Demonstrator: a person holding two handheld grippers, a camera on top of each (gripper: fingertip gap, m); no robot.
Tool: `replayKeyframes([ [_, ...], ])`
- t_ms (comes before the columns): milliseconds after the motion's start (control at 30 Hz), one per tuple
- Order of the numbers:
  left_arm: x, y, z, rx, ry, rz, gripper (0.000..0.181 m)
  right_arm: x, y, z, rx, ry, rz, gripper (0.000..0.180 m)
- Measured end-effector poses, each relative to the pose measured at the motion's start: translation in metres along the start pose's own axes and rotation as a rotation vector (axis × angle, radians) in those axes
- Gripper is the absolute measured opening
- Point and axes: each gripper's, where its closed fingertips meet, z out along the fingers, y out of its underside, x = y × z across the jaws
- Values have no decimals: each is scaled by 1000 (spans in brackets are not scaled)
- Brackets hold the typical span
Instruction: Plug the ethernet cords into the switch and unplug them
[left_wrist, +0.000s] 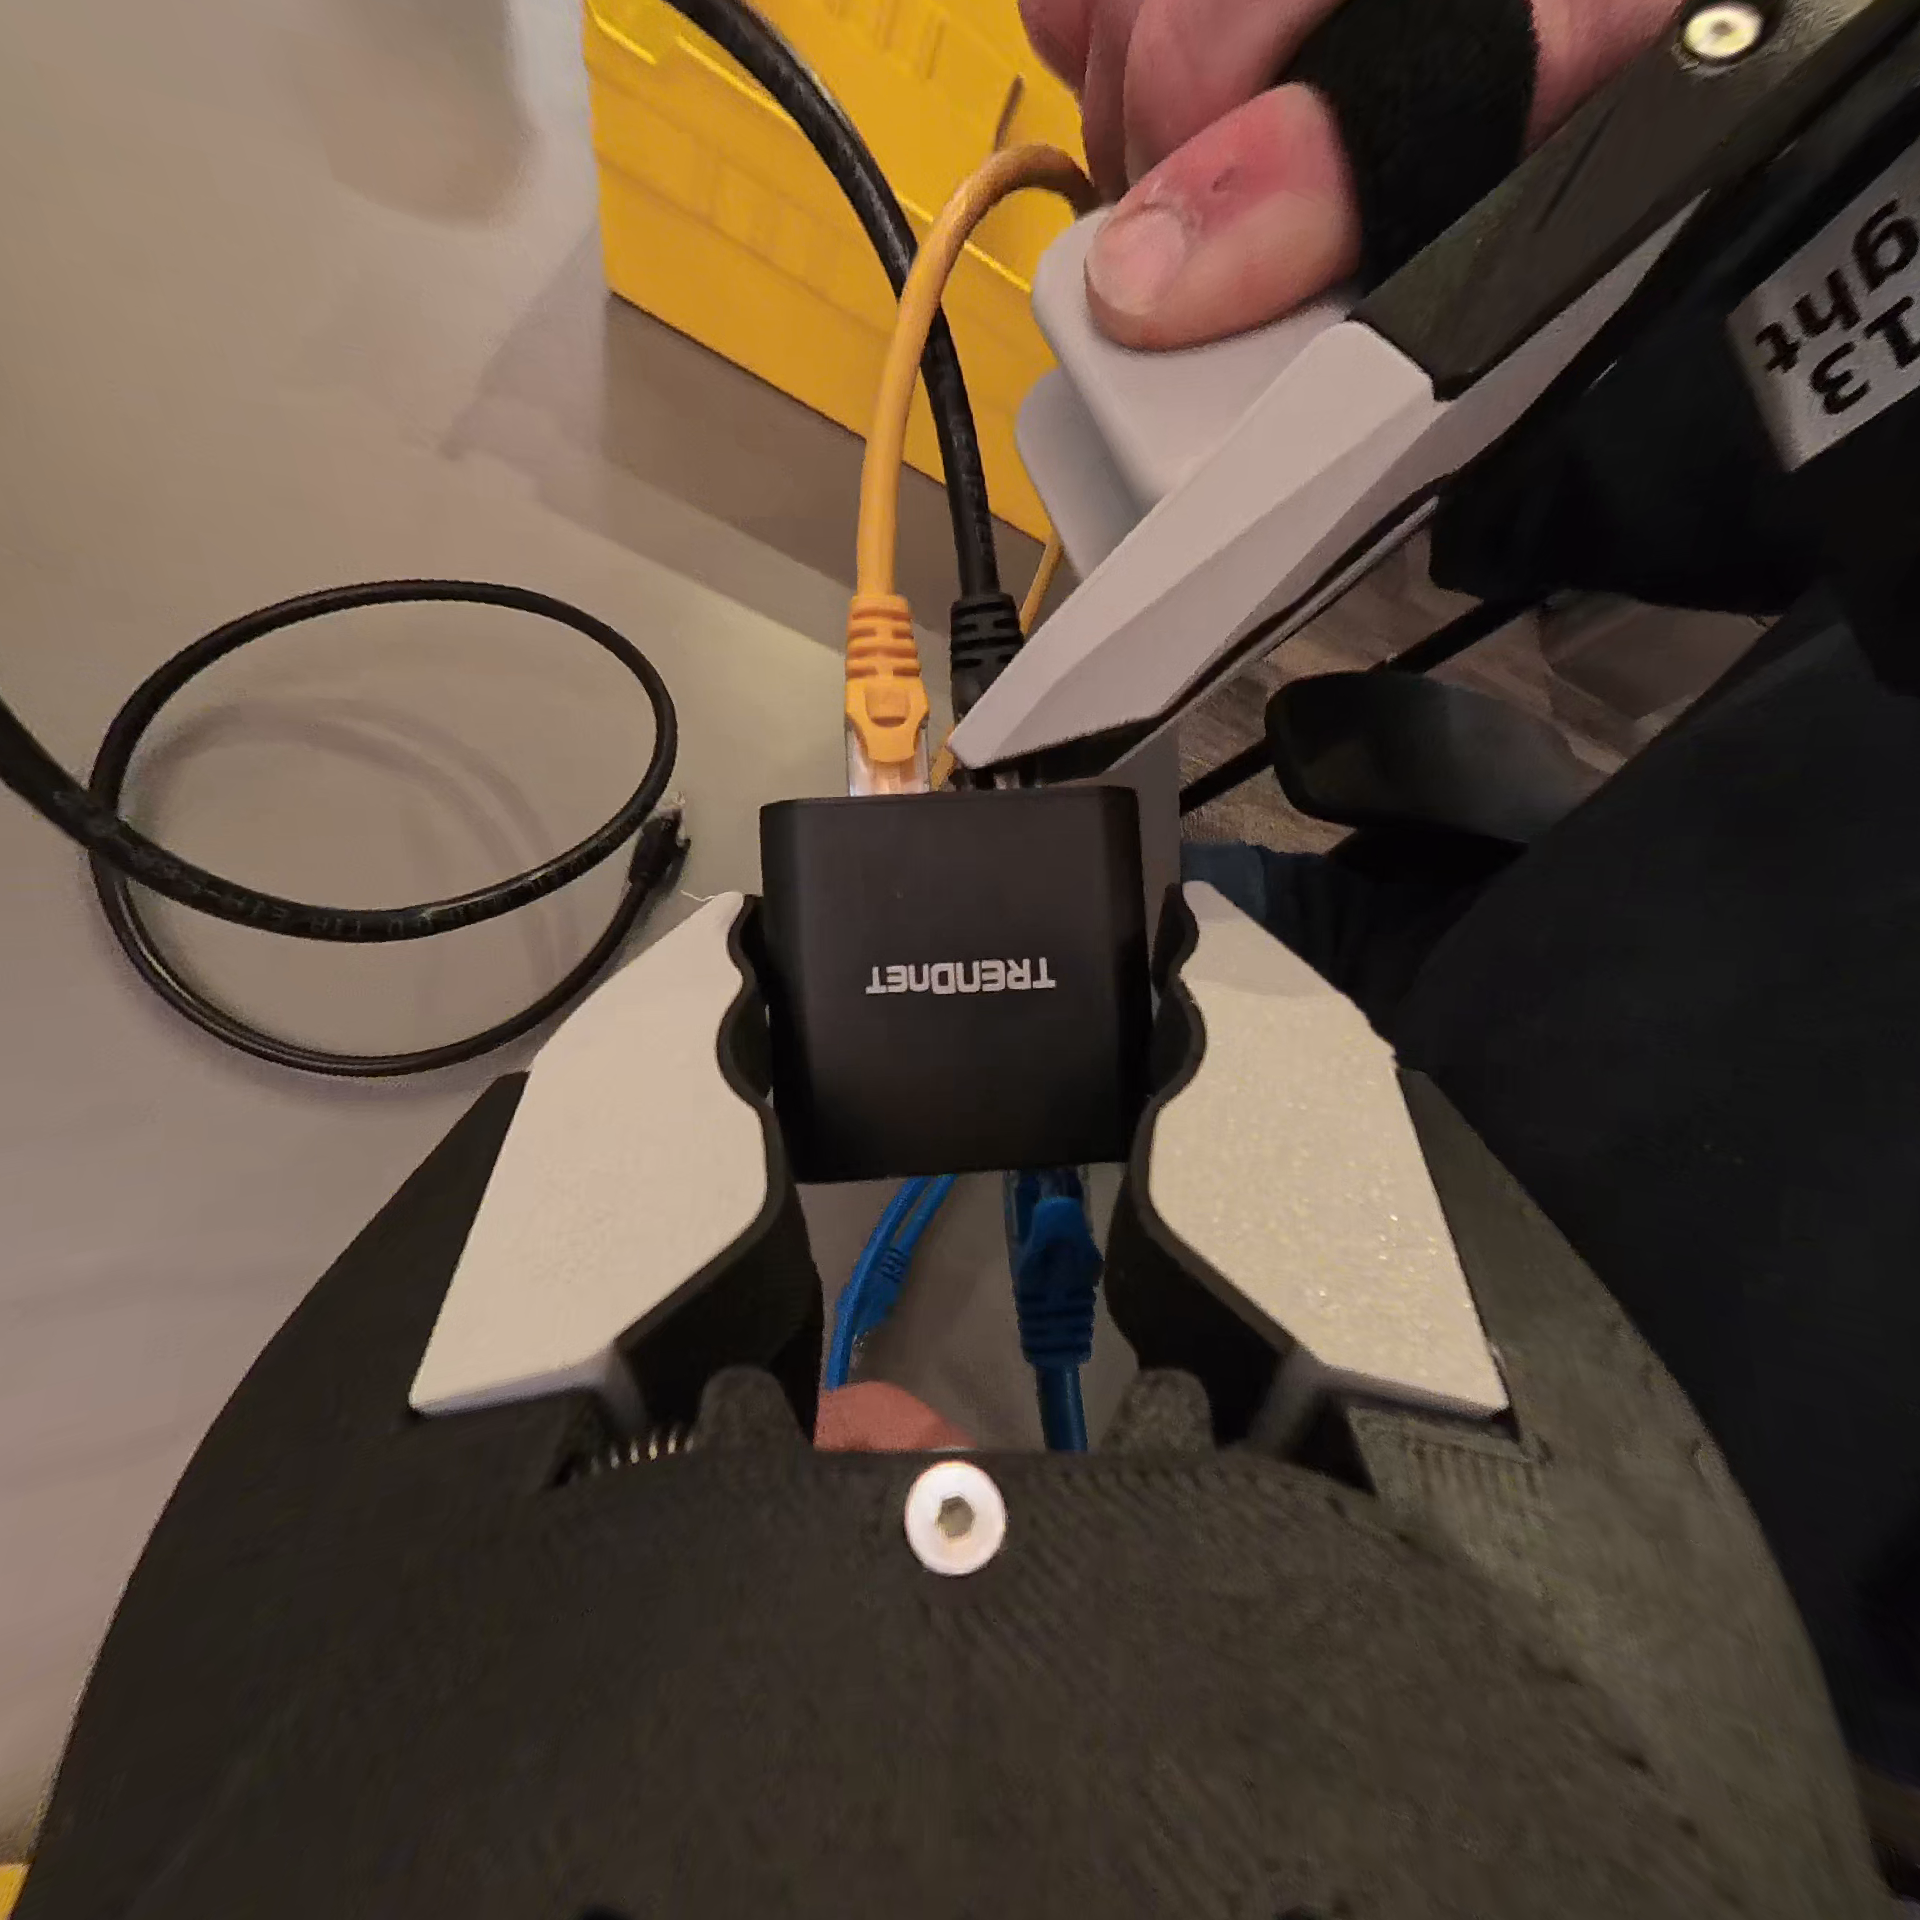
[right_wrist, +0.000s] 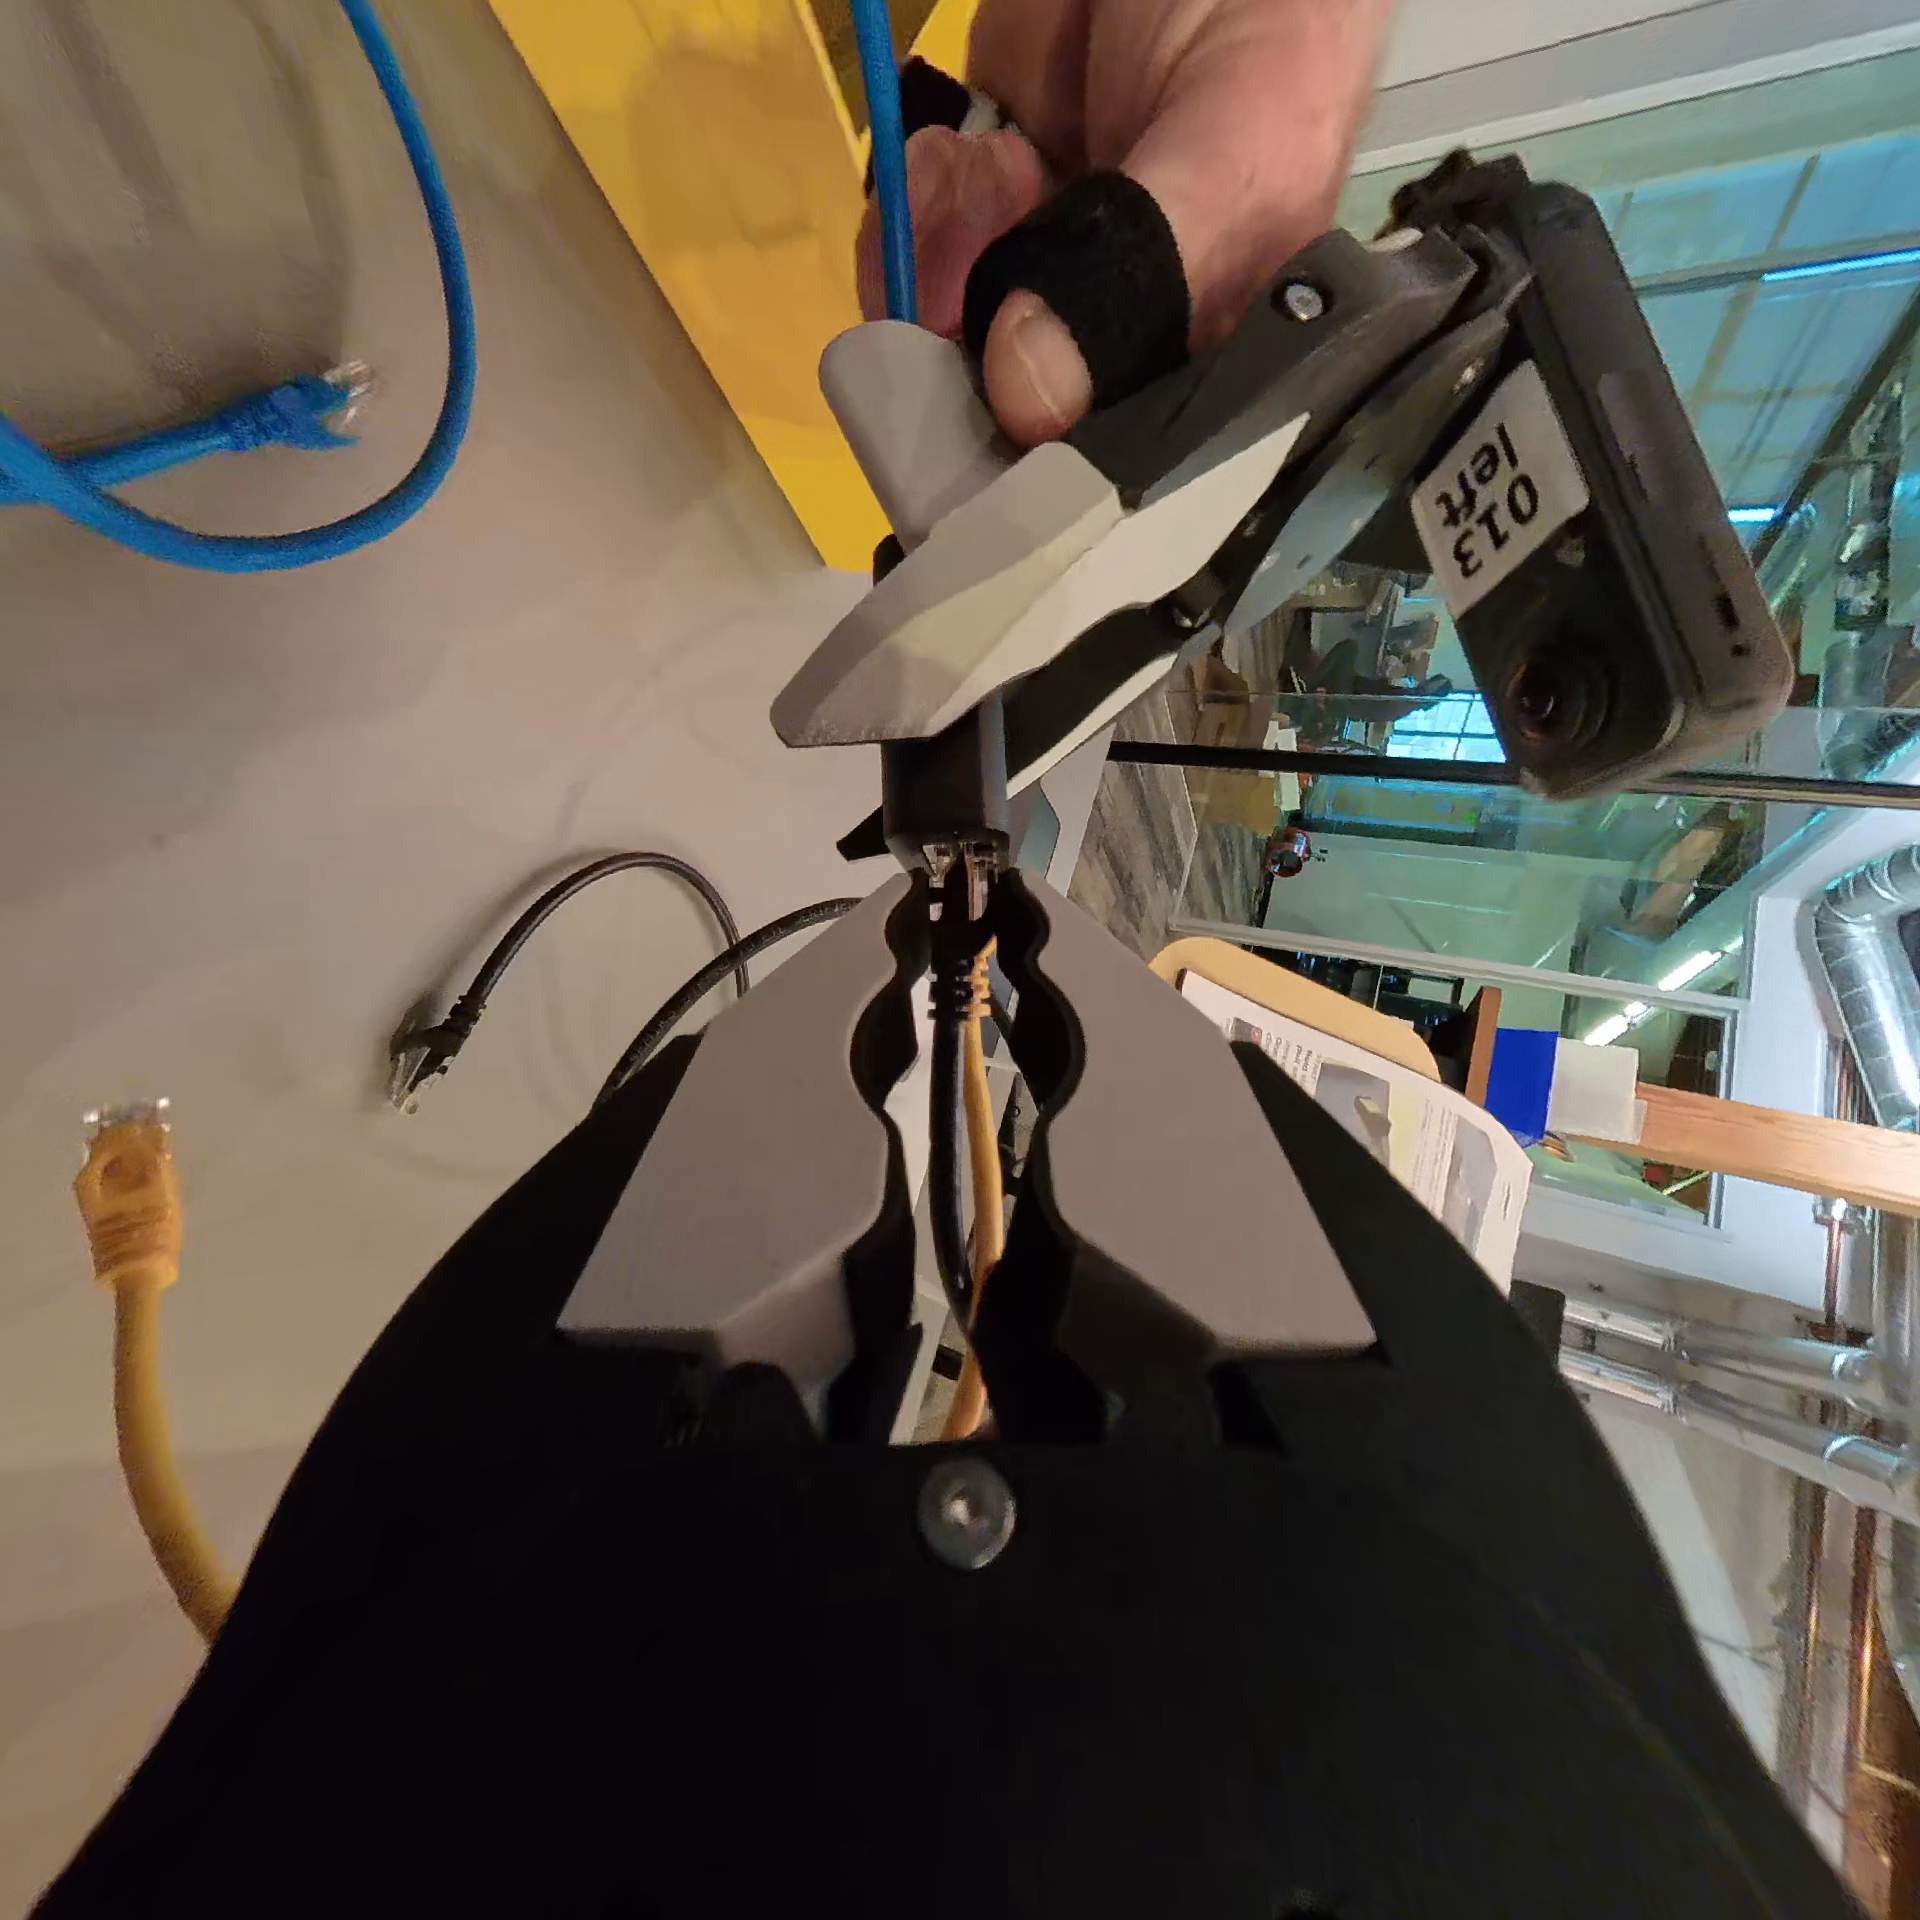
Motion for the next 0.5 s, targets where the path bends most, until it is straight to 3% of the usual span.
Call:
replayKeyframes([
  [133,-3,-9,-4,53,-21,-15,70,5,4,0,0,33,47,11],
  [233,-20,3,-16,56,-98,-54,69,18,29,-12,-37,75,129,11],
  [300,-16,-7,-21,132,-63,-85,68,24,38,-19,-53,79,143,11],
  [500,-20,-22,-22,117,-146,-13,67,38,31,-26,-44,99,172,11],
])
